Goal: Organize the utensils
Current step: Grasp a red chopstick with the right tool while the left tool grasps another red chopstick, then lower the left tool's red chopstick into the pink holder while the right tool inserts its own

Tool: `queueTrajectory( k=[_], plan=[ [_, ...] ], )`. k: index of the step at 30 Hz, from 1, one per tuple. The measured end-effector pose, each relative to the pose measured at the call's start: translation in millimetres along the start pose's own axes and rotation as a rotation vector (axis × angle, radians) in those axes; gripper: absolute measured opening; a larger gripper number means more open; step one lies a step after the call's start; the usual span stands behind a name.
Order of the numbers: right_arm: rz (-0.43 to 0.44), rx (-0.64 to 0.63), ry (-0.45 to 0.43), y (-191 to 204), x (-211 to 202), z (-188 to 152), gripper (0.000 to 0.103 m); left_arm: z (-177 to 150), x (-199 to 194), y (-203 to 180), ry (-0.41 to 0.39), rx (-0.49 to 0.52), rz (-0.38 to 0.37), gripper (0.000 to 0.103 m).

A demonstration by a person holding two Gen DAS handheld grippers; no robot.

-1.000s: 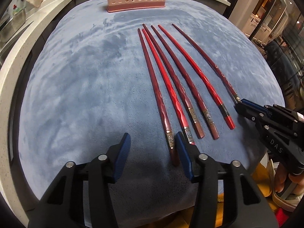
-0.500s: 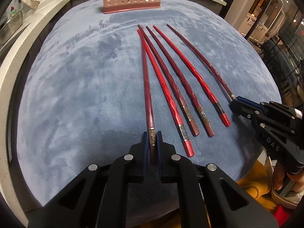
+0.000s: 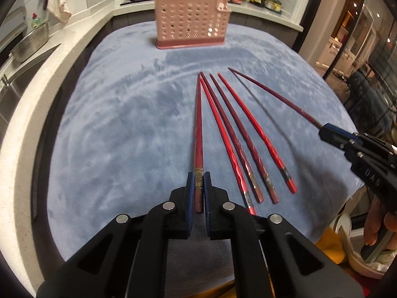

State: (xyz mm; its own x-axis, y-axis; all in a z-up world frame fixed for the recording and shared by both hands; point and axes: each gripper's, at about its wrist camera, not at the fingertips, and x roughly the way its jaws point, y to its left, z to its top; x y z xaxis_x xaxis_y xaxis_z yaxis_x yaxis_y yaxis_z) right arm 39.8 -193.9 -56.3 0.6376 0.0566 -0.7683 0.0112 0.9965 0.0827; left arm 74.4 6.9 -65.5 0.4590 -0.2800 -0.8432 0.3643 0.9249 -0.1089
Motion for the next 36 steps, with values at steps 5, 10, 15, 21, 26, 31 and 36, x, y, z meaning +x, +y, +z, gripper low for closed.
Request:
queueTrajectory(
  k=[5,10,15,21,26,31,36],
  plan=[
    [-0.006,0.014,-0.085,-8,-22,26,0.007,16,-18,5,-0.055,-0.025,0.003,0.007],
    [-0.002,0.039,-0.152,-16,-38,51,0.007,36,-34,10,-0.120,-0.043,0.007,0.007],
    [0.029,0.088,-0.181,-26,-44,71,0.007,61,-51,11,-0.192,-0.039,0.015,0.007],
    [0.017,0.086,-0.233,-30,-52,96,0.007,92,-62,12,-0.256,-0.033,0.019,0.007],
    [0.029,0.091,-0.264,-32,-56,116,0.007,117,-70,13,-0.299,-0.030,0.024,0.007],
    [0.048,0.085,-0.299,-32,-60,136,0.007,146,-81,17,-0.358,-0.033,0.035,0.007],
    [0.067,0.080,-0.346,-28,-63,162,0.007,176,-91,22,-0.417,-0.033,0.048,0.007]
  ],
)
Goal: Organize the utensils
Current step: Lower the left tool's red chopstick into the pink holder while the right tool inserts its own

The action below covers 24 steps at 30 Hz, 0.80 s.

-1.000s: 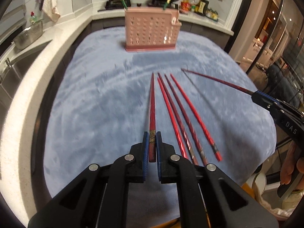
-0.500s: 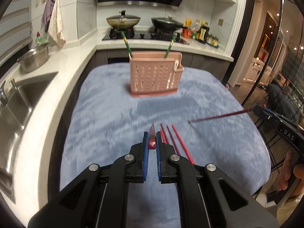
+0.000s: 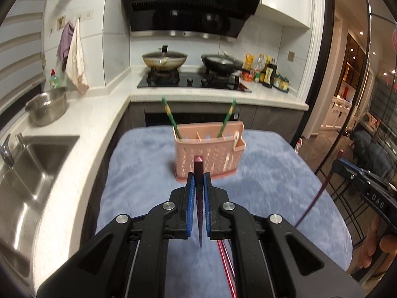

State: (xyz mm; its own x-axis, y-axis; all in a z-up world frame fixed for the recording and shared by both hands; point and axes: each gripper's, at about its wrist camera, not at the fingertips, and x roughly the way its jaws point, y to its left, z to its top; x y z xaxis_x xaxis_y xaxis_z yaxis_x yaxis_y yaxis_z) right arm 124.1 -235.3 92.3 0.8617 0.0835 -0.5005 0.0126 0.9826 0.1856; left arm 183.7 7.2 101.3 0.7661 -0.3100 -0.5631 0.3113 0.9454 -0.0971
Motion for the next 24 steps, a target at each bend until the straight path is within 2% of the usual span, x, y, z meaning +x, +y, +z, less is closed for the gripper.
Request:
queueTrajectory(
  k=[7,9,13,17,24],
  plan=[
    [0.045,0.011,-0.071,6,12,43,0.007,50,0,8,-0.091,-0.025,-0.002,0.007],
    [0.054,0.019,-0.110,7,17,62,0.007,69,0,8,-0.129,-0.022,0.007,0.007],
    [0.125,0.066,-0.204,7,24,105,0.007,102,7,11,-0.190,-0.032,0.014,0.007],
    [0.136,0.075,-0.258,13,38,139,0.007,129,16,12,-0.252,-0.041,0.025,0.007],
    [0.137,0.099,-0.268,21,84,168,0.007,149,52,18,-0.253,-0.042,0.044,0.007]
  ],
)
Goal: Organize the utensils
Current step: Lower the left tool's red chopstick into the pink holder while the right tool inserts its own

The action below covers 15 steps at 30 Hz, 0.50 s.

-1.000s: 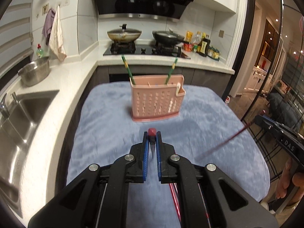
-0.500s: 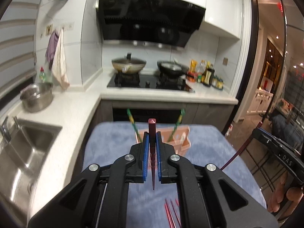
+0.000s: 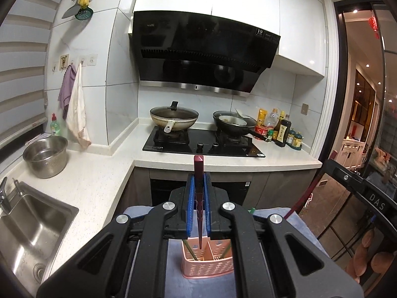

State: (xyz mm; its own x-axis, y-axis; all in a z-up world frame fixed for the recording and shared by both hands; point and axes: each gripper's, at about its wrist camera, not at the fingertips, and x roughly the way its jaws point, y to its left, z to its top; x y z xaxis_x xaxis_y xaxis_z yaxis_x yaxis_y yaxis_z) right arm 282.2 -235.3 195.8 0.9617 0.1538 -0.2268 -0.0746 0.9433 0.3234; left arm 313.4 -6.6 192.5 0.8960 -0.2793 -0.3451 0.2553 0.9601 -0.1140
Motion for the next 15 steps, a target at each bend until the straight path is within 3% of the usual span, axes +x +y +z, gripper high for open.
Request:
queueTrajectory(
  k=[15],
  plan=[
    [-0.077,-0.003,0.162,-23,84,-56,0.007,-43,64,17,0.144,-0.034,0.007,0.007]
  ],
)
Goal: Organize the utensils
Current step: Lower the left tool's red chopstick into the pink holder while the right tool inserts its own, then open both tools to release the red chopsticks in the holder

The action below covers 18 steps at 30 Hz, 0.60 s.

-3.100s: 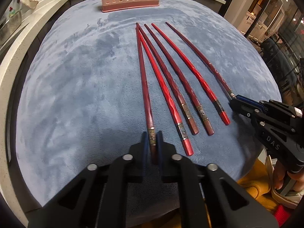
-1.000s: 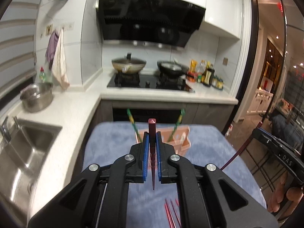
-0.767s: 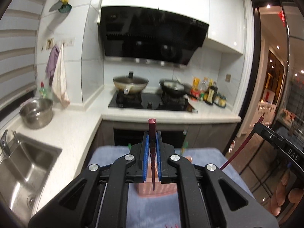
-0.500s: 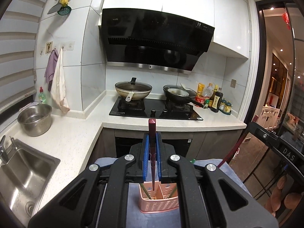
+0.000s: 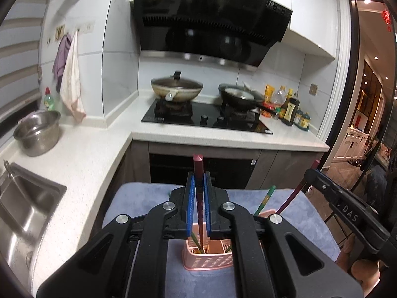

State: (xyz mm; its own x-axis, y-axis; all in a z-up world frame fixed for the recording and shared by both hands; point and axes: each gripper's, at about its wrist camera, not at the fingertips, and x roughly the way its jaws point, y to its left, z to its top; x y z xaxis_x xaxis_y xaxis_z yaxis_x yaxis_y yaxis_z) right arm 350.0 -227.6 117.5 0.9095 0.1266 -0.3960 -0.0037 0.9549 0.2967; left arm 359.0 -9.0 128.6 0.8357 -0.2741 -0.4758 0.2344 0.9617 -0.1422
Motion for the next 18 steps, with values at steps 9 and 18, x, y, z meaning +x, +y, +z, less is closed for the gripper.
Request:
queueTrajectory(
  k=[9,18],
  plan=[
    [-0.045,0.004,0.065,-12,21,-18,0.010,-14,13,8,0.044,-0.016,0.024,0.007],
    [-0.056,0.010,0.040,-14,4,-20,0.027,-19,7,10,0.055,-0.037,0.090,0.030]
  ],
)
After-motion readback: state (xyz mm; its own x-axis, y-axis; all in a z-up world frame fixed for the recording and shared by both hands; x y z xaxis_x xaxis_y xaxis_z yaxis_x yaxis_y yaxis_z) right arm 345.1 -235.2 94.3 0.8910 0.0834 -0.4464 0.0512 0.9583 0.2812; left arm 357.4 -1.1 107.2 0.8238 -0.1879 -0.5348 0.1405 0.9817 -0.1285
